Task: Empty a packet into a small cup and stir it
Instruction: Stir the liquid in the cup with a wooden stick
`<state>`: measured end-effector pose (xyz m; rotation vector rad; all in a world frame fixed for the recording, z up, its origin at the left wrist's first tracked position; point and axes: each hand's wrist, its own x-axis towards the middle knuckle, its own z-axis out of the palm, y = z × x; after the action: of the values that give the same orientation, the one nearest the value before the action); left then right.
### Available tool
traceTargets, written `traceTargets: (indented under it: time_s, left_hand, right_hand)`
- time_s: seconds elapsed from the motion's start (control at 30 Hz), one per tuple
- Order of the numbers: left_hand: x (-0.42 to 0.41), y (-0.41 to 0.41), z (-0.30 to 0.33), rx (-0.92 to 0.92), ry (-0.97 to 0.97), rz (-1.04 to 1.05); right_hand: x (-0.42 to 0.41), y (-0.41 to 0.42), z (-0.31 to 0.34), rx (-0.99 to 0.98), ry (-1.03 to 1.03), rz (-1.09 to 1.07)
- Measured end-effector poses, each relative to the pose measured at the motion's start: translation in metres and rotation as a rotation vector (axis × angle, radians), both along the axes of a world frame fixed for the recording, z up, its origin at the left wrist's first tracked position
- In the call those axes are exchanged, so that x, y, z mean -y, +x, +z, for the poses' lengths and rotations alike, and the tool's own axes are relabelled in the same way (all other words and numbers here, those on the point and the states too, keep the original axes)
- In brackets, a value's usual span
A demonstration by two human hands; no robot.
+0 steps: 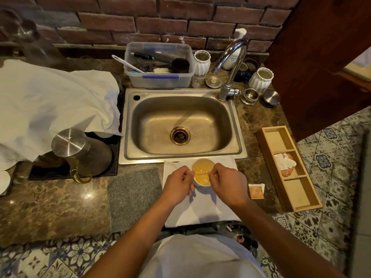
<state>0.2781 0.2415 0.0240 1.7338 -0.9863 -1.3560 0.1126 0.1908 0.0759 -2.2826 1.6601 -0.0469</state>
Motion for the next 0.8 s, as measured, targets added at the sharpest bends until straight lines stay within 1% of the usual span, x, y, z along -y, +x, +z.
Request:
traceTargets:
  time_s: [0.23,0.33,0.4,0.53,0.7,0.8]
  left_hand:
    - [0.001,0.000,0.000,0.013,0.004,-0.016]
    - [0.001,0.001,0.000,0.008,0.009,-0.021]
    - [0.002,0.000,0.000,-0.005,0.008,-0.021]
    - [0.002,0.000,-0.001,-0.025,0.013,-0.011]
    - [0.000,0.003,-0.001,-0.021,0.015,-0.004]
    - [0.000,0.003,0.000,-0.026,0.017,-0.006]
  right_hand:
    - [0.000,-0.002,0.003,0.027,0.101,-0.039]
    - [0.003,-0.003,0.005,0.001,0.141,-0.046]
    - [0.005,-0.004,0.008,-0.034,0.118,-0.055]
    - [0.005,0.001,0.008,-0.075,-0.016,-0.016]
    - [0.006,0.008,0.007,0.002,-0.004,-0.043]
    - [0.003,0.007,0.004,-0.012,0.033,-0.016]
